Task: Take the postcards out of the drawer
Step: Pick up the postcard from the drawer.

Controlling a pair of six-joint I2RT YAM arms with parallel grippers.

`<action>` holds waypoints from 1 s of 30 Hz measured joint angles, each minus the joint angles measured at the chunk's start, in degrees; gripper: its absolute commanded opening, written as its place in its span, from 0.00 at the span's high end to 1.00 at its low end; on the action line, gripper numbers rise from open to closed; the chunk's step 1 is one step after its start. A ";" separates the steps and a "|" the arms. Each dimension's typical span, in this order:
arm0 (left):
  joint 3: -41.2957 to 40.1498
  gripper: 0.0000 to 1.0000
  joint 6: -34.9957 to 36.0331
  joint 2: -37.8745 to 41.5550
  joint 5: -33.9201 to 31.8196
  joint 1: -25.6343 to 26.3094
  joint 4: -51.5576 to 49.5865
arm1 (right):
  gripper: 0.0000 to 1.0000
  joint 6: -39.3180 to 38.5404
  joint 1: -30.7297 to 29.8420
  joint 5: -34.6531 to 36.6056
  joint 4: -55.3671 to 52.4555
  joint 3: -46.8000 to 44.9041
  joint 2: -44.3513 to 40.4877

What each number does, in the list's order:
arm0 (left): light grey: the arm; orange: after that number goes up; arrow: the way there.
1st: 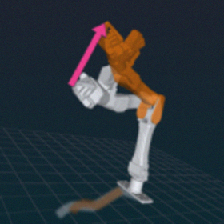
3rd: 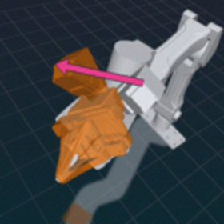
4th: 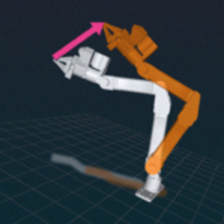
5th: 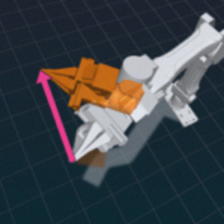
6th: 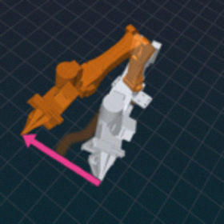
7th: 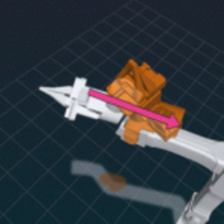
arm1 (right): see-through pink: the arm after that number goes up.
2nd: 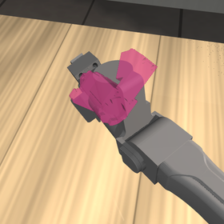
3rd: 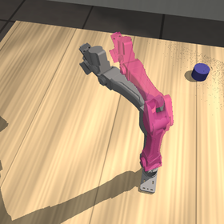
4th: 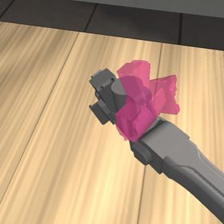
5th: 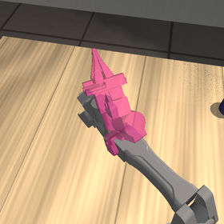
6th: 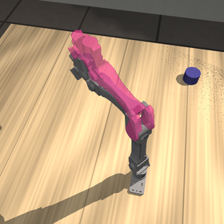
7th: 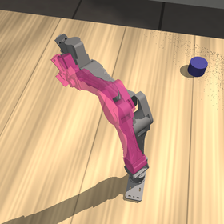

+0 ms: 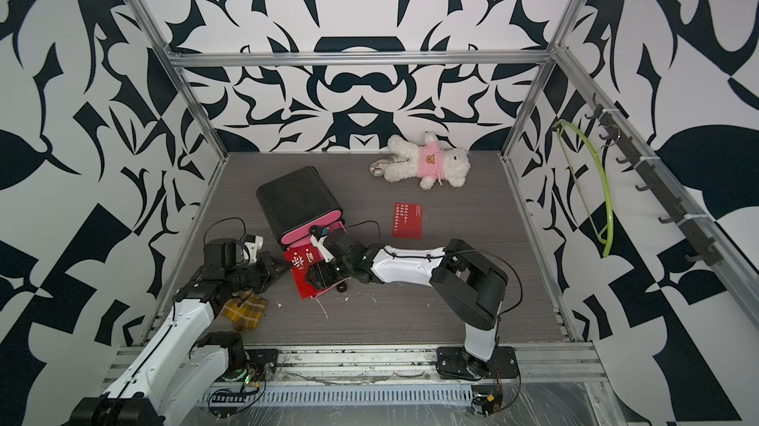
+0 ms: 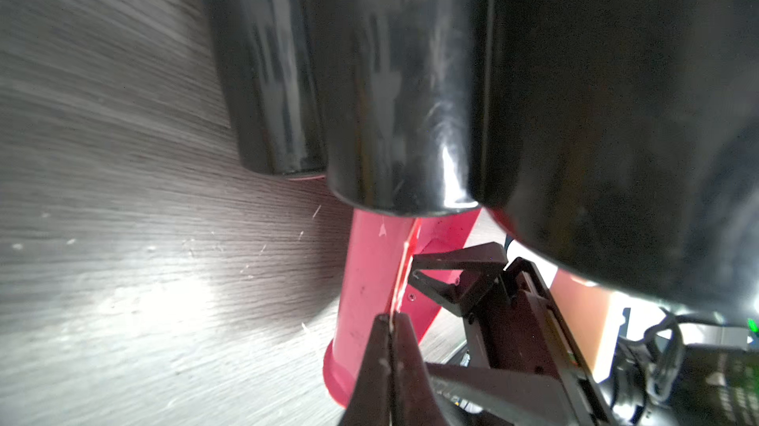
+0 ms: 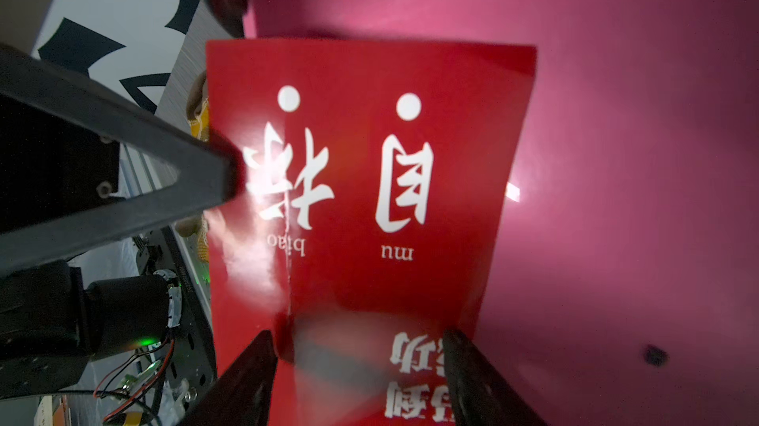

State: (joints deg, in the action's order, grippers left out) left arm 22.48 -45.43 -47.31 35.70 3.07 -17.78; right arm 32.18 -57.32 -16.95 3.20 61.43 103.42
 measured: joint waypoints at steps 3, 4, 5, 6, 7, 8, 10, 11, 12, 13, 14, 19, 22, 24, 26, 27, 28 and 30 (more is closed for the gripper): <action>0.02 1.00 -0.52 0.42 0.59 0.00 0.00 | 0.32 0.00 0.07 -0.26 0.00 0.00 0.00; 0.07 1.00 -0.74 0.66 0.83 0.00 -0.07 | 0.31 -0.02 0.13 -0.37 -0.02 0.00 0.00; 0.17 1.00 -0.94 0.85 1.05 0.02 -0.28 | 0.30 -0.11 0.26 -0.48 -0.15 0.00 -0.13; 0.42 1.00 -1.14 1.05 1.25 0.07 -0.66 | 0.30 -0.28 0.39 -0.46 -0.52 0.00 -0.31; 0.74 1.00 -1.29 1.25 1.49 0.20 -0.98 | 0.29 -0.55 0.68 -0.42 -1.22 0.00 -0.87; 1.16 1.00 -1.55 1.49 1.75 0.39 -1.33 | 0.28 -0.96 1.16 -0.33 -2.23 0.00 -1.86; 2.16 1.00 -2.16 1.79 2.05 1.03 -1.81 | 0.27 -1.90 2.49 0.07 -4.37 -0.04 -4.66; 2.89 1.00 -2.49 1.86 2.12 1.57 -2.08 | 0.27 -2.54 3.43 0.28 -5.53 -0.02 -6.80; 3.61 1.00 -2.71 1.86 2.10 2.25 -2.27 | 0.27 -2.99 4.17 0.61 -6.34 -0.02 -8.50; 4.61 1.00 -2.99 1.84 1.92 3.28 -2.45 | 0.27 -3.72 5.05 0.96 -7.32 -0.02 -10.84; 5.68 1.00 -3.28 1.75 1.62 4.48 -2.71 | 0.27 -4.28 5.77 1.33 -8.13 0.00 -12.90; 12.81 1.00 -4.35 -1.57 -1.14 14.47 -2.71 | 0.26 -6.40 9.35 2.19 -11.21 0.09 -19.65; 16.70 1.00 -4.83 -5.86 -2.51 21.84 -1.73 | 0.26 -6.88 11.41 1.79 -12.59 0.00 -21.03; 19.41 1.00 -4.72 -9.35 -3.30 25.57 -1.55 | 0.25 -6.88 12.98 0.79 -12.66 -0.72 -21.84; 22.49 1.00 -4.42 -13.09 -3.69 28.04 -1.27 | 0.22 -6.84 15.19 -0.98 -12.39 -2.75 -23.78; 23.74 1.00 -4.20 -14.53 -3.78 28.52 -1.03 | 0.19 -6.82 16.28 -1.77 -12.24 -3.74 -24.83; 25.11 1.00 -3.93 -16.02 -3.78 28.76 -0.55 | 0.18 -6.88 17.86 -2.80 -12.07 -5.03 -26.38; 27.78 1.00 -3.15 -18.60 -3.72 28.83 0.20 | 0.16 -6.75 20.81 -5.11 -11.96 -6.84 -29.09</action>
State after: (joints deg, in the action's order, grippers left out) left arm 50.26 -48.58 -65.91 31.99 31.90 -17.58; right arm 25.43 -36.51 -22.06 -8.75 54.59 74.32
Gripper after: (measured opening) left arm 0.045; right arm 0.819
